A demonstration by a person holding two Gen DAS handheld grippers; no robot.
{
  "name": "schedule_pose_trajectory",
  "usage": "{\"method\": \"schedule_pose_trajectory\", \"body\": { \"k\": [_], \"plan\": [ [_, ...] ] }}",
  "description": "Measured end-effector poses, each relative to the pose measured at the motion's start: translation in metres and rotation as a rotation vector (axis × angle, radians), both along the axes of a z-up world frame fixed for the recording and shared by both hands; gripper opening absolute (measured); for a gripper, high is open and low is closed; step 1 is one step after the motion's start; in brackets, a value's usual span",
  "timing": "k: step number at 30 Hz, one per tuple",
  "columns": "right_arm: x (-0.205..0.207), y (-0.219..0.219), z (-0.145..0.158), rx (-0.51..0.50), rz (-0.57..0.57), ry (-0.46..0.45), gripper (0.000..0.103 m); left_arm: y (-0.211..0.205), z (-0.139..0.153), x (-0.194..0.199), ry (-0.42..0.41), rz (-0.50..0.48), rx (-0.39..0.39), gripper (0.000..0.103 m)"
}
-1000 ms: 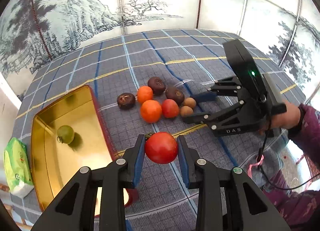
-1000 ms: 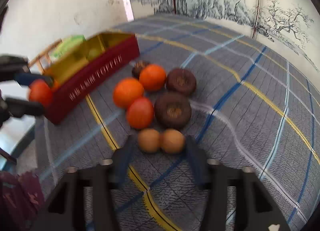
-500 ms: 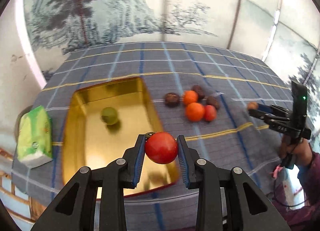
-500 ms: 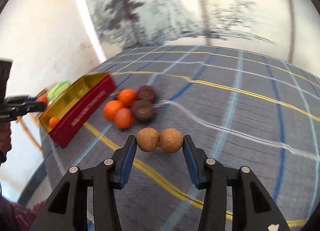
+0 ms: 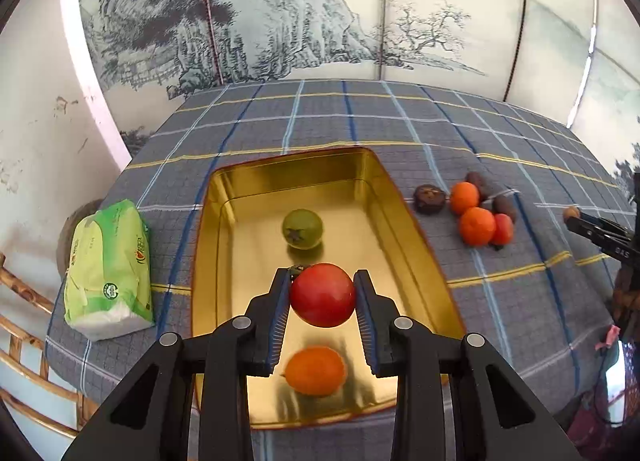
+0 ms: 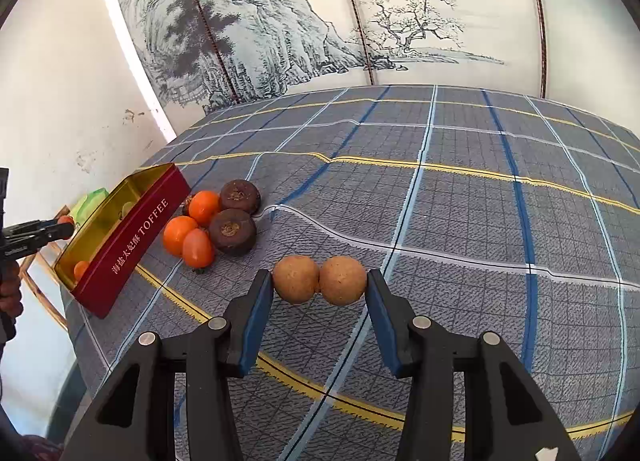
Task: Organize fruits
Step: 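Carry the tomato into the tin and release it while the right gripper grasps two longans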
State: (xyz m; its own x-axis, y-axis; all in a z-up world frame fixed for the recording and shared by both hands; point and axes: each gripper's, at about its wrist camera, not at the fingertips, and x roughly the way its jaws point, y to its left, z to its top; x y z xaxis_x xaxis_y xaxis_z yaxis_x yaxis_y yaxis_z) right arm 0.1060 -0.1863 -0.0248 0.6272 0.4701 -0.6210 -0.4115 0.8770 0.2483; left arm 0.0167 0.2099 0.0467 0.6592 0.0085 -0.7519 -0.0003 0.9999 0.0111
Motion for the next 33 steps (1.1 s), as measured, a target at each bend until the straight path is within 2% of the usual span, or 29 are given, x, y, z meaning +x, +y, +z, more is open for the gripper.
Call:
{"method": "schedule_pose_trajectory", "body": {
  "k": [22, 33],
  "plan": [
    [0.003, -0.001, -0.002, -0.008, -0.021, 0.022, 0.044, 0.013, -0.028, 0.047, 0.049, 0.005, 0.109, 0.033],
    [0.003, 0.001, -0.004, -0.015, -0.021, 0.030, 0.044, 0.018, -0.035, 0.061, 0.059, 0.018, 0.135, 0.033]
  ]
}}
